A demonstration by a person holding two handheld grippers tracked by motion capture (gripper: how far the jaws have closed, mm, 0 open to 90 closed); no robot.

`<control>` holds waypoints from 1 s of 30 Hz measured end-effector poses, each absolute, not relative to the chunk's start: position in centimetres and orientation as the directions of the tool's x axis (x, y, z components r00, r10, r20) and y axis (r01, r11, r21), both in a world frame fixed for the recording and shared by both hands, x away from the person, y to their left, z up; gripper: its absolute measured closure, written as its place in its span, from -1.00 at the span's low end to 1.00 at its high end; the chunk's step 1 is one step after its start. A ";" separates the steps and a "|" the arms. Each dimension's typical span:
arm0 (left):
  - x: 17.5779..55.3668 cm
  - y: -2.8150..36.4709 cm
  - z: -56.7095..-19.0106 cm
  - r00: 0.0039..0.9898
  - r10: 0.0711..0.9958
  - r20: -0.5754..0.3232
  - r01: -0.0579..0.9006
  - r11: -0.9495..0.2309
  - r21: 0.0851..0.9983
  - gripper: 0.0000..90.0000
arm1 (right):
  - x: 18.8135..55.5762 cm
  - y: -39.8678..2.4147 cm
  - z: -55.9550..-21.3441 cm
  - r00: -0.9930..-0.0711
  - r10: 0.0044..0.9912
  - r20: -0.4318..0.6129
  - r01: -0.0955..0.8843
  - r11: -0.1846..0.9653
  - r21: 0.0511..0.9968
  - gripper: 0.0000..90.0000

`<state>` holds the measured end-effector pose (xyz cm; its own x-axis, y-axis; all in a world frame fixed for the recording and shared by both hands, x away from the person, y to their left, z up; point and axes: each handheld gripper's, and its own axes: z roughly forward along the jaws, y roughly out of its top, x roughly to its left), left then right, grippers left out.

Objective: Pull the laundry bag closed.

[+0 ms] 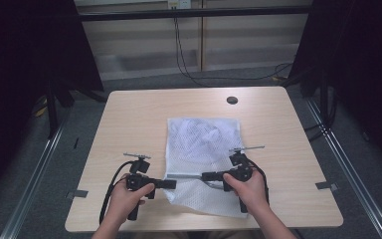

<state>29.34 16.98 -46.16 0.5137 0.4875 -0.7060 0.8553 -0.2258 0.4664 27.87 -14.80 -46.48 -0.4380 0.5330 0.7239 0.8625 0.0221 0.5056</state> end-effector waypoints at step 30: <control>29.2 16.6 -46.4 0.521 0.486 -0.702 0.852 -0.240 0.466 0.97 | 27.7 -15.9 -46.4 -0.435 0.540 0.720 0.863 0.023 0.505 0.94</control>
